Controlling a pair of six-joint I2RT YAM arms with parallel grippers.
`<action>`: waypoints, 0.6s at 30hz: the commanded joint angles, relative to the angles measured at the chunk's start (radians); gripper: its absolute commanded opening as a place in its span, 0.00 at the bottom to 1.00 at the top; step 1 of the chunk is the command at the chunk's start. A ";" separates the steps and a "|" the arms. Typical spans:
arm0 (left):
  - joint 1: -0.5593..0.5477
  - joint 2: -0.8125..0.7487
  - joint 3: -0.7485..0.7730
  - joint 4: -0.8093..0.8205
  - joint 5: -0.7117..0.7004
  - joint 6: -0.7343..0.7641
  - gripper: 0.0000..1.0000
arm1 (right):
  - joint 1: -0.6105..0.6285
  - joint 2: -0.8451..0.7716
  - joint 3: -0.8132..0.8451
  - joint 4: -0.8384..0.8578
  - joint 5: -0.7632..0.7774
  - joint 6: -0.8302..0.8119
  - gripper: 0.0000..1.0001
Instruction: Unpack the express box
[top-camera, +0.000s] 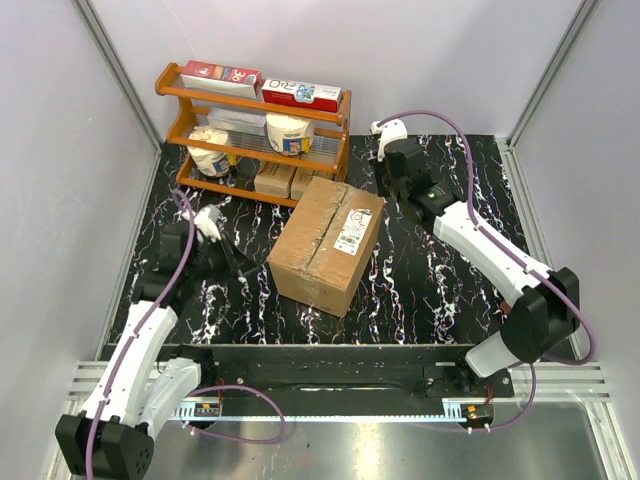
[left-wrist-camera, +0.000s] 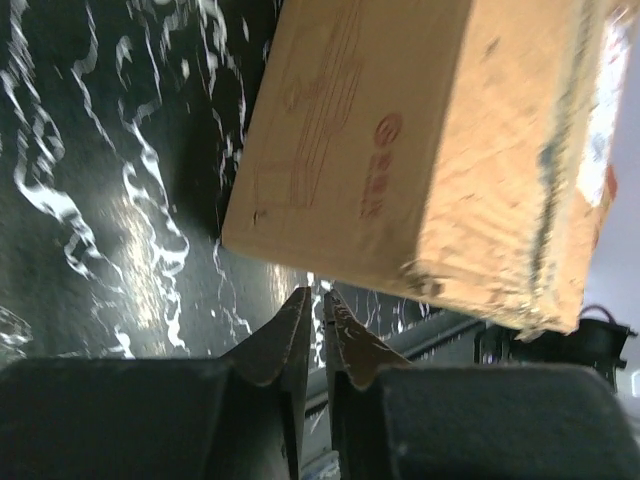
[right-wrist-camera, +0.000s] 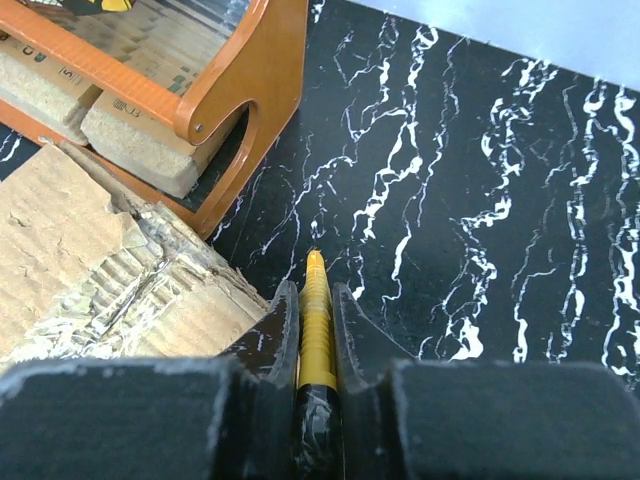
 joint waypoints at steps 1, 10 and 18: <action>-0.051 0.016 -0.091 0.065 0.092 -0.065 0.13 | -0.023 0.025 0.057 -0.001 -0.153 0.035 0.00; -0.103 0.137 -0.090 0.197 0.126 -0.082 0.18 | -0.031 -0.018 0.033 -0.150 -0.317 0.070 0.00; -0.120 0.273 -0.013 0.282 0.166 -0.081 0.22 | -0.032 -0.187 -0.030 -0.320 -0.349 0.173 0.00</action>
